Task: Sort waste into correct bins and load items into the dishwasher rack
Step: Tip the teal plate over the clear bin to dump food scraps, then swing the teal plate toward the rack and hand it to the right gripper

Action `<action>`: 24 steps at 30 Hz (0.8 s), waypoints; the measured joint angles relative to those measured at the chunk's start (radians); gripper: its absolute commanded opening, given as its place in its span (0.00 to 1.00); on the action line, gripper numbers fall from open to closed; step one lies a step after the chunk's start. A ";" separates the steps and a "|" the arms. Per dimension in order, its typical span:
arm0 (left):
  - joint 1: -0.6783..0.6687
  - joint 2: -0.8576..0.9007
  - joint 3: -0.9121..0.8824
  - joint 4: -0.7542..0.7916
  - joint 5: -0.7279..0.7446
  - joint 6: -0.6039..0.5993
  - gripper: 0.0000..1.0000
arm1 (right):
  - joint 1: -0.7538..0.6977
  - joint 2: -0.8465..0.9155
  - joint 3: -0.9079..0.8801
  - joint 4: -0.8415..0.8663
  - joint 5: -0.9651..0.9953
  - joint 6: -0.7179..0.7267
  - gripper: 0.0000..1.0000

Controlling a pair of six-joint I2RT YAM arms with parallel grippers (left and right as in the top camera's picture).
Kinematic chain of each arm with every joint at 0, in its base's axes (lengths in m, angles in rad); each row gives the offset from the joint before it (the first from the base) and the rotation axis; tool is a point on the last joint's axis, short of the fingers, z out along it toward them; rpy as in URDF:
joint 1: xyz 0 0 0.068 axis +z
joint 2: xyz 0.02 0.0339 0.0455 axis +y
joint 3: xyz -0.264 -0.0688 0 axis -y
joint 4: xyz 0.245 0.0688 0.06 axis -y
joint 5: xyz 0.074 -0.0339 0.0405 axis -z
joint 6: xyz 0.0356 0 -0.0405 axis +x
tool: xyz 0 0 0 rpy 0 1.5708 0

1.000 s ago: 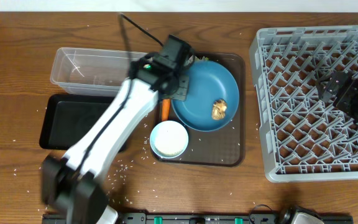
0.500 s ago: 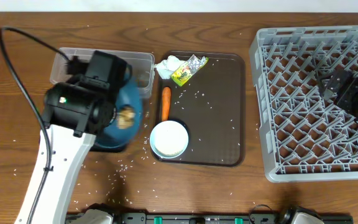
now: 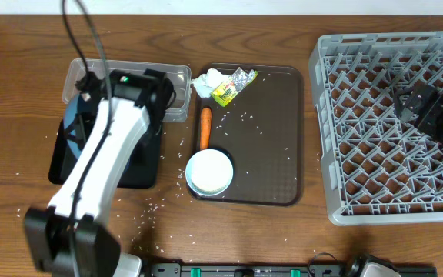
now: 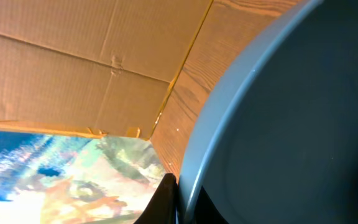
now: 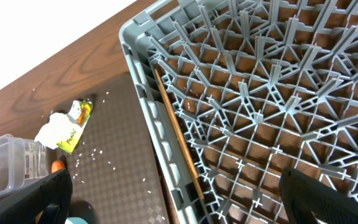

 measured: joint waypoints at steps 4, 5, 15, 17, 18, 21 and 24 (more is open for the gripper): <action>0.000 0.112 -0.004 0.000 -0.037 -0.016 0.07 | 0.000 0.000 0.000 0.000 0.000 0.000 0.99; 0.000 0.129 -0.007 0.000 -0.046 -0.016 0.06 | 0.000 0.000 0.000 0.000 0.000 0.000 0.99; -0.002 0.126 -0.013 0.000 -0.120 -0.011 0.06 | 0.000 0.000 0.000 0.021 0.000 0.000 0.99; -0.011 0.123 -0.013 0.000 -0.089 -0.008 0.06 | 0.000 0.000 0.000 0.028 0.000 0.000 0.99; -0.020 0.123 -0.013 0.000 -0.080 -0.003 0.06 | 0.000 0.000 0.000 0.030 0.000 0.000 0.99; -0.046 0.123 -0.013 0.000 -0.098 0.012 0.06 | 0.000 0.000 0.000 0.030 0.000 0.000 0.99; -0.047 0.123 -0.013 0.000 -0.109 0.019 0.06 | 0.000 0.000 0.000 0.024 0.000 0.000 0.99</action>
